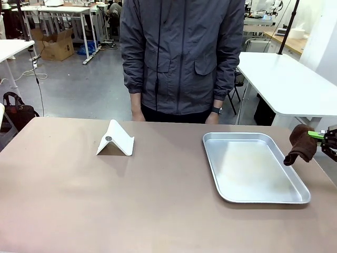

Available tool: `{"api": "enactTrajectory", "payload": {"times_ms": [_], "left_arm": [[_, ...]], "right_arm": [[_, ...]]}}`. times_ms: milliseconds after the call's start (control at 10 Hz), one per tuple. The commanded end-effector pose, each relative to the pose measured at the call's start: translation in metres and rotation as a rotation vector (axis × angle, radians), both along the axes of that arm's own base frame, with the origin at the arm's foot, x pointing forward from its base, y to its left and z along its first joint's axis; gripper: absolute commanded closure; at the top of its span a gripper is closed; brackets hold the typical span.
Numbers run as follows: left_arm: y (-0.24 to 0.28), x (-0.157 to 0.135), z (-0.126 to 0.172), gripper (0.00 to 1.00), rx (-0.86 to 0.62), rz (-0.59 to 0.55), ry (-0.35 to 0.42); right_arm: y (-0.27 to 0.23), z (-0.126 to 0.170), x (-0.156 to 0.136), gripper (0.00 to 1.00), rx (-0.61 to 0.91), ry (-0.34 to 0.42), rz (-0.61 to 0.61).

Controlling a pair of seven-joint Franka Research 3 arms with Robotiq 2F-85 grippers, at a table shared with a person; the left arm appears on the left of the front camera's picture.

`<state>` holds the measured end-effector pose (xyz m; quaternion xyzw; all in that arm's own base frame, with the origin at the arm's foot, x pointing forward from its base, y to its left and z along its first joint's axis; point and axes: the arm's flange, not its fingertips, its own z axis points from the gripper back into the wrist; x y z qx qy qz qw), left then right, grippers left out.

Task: Clean the surface of the table.
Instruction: Clean the area not pointed to by the person, then return the Lint Roller and towel to their original positions.

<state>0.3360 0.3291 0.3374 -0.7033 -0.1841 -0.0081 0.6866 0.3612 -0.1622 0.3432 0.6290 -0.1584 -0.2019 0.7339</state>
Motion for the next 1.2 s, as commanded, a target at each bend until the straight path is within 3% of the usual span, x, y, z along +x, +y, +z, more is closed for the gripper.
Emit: {"api": "enactTrajectory", "payload": {"times_ms": [0,900,1100], "left_arm": [[-0.002,-0.004,0.003,0.78,-0.006,-0.004,0.006],[-0.003,0.000,-0.003,0.78,-0.002,0.000,0.005],[-0.012,0.008,0.021,0.78,-0.019,-0.015,-0.003]], "right_arm": [[-0.001,0.006,0.000,0.88,-0.004,0.005,0.012],[0.000,0.000,0.000,0.88,0.000,0.000,0.000],[0.016,0.019,0.011,0.88,-0.027,-0.010,0.040]]}}
